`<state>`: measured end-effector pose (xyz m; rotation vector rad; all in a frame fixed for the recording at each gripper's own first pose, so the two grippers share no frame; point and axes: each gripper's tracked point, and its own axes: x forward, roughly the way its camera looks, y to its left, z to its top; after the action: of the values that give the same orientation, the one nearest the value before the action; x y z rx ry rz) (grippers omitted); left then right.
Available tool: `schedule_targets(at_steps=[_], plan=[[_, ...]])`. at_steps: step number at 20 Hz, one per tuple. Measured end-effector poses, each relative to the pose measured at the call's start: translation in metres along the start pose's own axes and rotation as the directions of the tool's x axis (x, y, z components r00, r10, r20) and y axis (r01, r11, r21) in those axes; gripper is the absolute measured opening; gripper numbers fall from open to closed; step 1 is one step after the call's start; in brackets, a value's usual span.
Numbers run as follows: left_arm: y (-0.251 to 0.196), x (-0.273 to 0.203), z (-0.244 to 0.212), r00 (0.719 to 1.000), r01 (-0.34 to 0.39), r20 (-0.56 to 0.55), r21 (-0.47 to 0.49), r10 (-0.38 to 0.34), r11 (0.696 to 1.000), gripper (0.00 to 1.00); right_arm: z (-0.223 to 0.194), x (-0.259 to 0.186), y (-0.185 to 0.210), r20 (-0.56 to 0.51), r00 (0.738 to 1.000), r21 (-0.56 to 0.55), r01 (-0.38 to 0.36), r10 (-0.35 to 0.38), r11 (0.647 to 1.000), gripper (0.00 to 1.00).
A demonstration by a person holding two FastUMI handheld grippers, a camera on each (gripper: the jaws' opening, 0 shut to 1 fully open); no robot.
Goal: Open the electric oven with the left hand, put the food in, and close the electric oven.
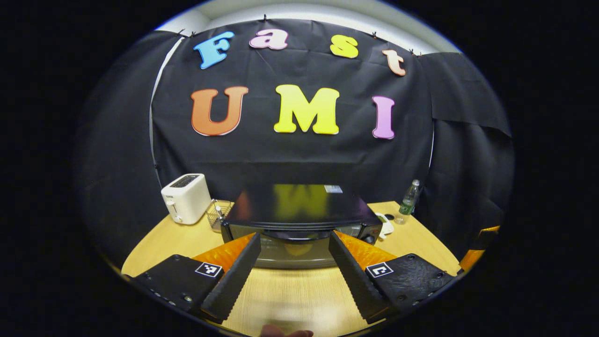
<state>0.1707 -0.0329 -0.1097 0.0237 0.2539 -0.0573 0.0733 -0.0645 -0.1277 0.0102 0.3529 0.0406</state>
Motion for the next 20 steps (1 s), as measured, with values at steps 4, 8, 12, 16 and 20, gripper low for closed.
schedule_targets(at_steps=[4, 8, 12, 16, 20], plan=[[0.004, -0.061, 0.046, 0.996, 0.011, 0.091, 0.005, -0.011, 1.000, 0.95, 0.035, -0.014, 0.010, 0.091, 0.996, -0.015, 0.000, 0.001, 1.000, 0.97], [0.013, -0.131, 0.079, 0.985, 0.037, 0.167, -0.010, -0.035, 0.999, 0.94, 0.066, -0.050, 0.040, 0.205, 0.979, -0.035, 0.012, -0.004, 0.999, 0.97], [0.033, -0.204, 0.091, 0.976, 0.030, 0.218, 0.005, -0.030, 1.000, 0.94, 0.076, -0.105, 0.084, 0.261, 0.965, -0.024, 0.001, 0.005, 1.000, 0.98], [0.050, -0.268, 0.080, 0.972, 0.021, 0.234, -0.010, -0.018, 1.000, 0.94, 0.065, -0.161, 0.117, 0.290, 0.957, -0.016, -0.007, 0.011, 1.000, 0.97], [0.062, -0.318, 0.063, 0.970, 0.016, 0.245, -0.024, -0.010, 1.000, 0.94, 0.043, -0.204, 0.139, 0.301, 0.953, -0.033, -0.010, 0.020, 0.999, 0.97]])
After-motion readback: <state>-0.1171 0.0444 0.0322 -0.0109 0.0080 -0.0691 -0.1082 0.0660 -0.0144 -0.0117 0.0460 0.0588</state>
